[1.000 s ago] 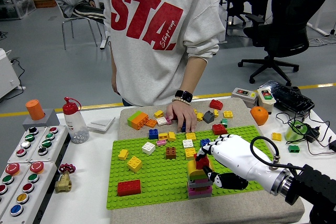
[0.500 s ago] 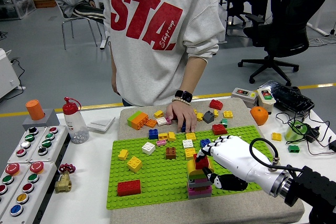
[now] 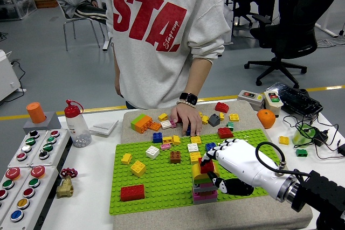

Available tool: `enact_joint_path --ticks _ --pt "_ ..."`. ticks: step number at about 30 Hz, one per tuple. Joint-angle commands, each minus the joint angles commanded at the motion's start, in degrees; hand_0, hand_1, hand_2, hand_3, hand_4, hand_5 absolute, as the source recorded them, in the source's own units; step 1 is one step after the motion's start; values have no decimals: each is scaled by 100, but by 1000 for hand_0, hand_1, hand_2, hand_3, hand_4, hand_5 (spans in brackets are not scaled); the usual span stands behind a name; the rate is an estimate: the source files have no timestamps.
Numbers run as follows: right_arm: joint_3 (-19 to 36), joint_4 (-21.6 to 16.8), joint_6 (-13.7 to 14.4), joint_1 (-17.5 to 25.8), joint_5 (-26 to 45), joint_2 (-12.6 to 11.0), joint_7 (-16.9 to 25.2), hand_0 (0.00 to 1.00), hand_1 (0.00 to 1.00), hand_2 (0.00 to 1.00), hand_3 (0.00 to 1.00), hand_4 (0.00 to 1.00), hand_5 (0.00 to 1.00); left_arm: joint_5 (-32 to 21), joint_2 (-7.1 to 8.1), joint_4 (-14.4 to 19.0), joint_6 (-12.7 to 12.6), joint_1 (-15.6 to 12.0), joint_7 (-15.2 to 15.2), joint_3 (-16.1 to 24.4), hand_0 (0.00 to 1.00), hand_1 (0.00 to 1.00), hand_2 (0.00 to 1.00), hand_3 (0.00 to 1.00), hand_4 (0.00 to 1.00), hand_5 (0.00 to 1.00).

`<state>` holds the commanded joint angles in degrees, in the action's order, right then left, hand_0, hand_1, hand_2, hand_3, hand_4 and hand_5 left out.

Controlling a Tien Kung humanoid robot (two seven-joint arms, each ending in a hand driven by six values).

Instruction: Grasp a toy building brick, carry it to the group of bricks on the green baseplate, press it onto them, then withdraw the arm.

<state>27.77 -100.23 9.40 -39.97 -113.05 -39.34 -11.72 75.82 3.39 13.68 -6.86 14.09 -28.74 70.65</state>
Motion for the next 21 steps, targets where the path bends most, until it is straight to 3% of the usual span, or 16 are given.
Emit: enact_joint_path --ticks 21 --pt "-87 94 -117 -12 41 22 -9 697 621 617 645 442 301 -20 8 -5 1 22 13 -12 626 596 598 407 282 927"
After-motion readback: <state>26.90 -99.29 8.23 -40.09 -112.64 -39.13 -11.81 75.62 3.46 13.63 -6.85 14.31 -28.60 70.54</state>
